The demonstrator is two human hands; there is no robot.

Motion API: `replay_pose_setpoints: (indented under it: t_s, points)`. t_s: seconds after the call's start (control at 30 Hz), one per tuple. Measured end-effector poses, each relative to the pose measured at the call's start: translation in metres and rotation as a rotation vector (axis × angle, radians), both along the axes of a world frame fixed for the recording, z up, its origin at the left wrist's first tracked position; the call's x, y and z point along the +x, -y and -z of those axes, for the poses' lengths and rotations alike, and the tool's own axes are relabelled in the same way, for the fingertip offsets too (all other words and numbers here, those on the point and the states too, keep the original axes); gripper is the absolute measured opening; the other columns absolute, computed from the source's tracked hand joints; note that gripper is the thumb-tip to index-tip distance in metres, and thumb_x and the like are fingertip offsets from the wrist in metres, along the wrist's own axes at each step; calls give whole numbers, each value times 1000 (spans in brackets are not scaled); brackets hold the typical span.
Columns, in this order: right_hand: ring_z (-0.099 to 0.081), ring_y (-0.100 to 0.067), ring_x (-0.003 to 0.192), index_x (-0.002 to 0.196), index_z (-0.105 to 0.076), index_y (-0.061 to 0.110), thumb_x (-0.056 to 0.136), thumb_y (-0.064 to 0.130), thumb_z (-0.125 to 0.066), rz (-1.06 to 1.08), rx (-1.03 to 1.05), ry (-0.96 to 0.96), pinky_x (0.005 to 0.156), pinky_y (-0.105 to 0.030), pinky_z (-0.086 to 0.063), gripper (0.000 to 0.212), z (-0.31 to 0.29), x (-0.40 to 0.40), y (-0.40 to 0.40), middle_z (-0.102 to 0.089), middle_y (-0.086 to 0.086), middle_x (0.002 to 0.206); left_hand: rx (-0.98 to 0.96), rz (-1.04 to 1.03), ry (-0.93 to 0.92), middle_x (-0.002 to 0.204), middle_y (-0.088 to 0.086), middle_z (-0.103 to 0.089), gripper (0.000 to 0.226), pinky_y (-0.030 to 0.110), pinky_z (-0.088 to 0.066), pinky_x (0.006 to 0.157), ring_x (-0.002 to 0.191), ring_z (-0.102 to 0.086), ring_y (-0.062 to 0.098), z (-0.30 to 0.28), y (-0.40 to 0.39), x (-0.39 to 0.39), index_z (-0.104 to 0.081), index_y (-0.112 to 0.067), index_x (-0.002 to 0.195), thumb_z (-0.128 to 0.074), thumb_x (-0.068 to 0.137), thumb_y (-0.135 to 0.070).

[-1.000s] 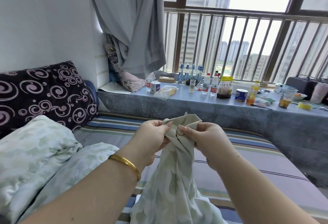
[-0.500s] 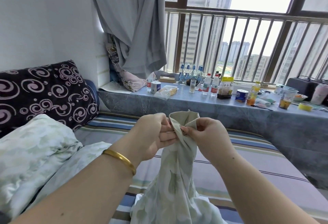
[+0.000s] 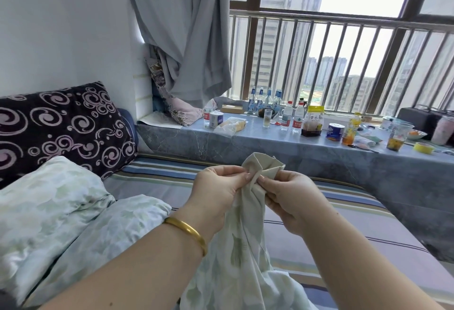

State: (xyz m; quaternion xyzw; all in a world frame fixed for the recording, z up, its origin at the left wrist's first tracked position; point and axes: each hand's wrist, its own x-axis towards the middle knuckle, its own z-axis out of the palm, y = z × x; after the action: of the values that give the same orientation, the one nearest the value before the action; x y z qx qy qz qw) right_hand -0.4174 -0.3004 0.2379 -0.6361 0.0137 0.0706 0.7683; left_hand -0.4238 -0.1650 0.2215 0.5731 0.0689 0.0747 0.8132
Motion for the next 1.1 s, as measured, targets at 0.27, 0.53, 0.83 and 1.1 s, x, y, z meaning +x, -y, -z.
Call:
replay_pose_setpoints:
  t_s: [0.27, 0.53, 0.83, 1.1]
  points:
    - [-72, -13, 69, 105, -64, 4, 92, -6, -60, -109, -19, -36, 62, -23, -57, 17, -5, 1, 6, -75, -10, 85, 69, 31, -4, 79, 4, -78, 34, 13, -53, 56, 68, -74, 8, 4, -5, -1, -71, -4, 91, -89, 64, -13]
    - [-76, -21, 76, 105, -57, 8, 83, -3, -73, 19, -181, 75, 69, -33, -62, 29, -7, 2, 3, -76, -12, 85, -133, 102, 12, 81, 11, -78, 21, 20, -56, 55, 67, -74, 15, 7, -5, -1, -78, -13, 66, -89, 48, -18]
    - [-71, -25, 64, 103, -59, -3, 91, -13, -53, -138, 94, -117, 62, -32, -63, 17, -25, -5, -4, -72, -23, 84, -39, 14, 73, 77, 4, -78, 40, 15, -54, 57, 66, -74, 10, 8, -10, 5, -70, -5, 85, -87, 50, -16]
    - [-69, -12, 56, 119, -60, 1, 78, 19, -83, -32, 3, -61, 56, -23, -57, 51, -13, -2, -10, -74, -10, 77, 402, -58, 154, 75, -2, -78, 27, 27, -60, 74, 78, -75, 13, 3, -9, 2, -68, -16, 84, -88, 68, -8]
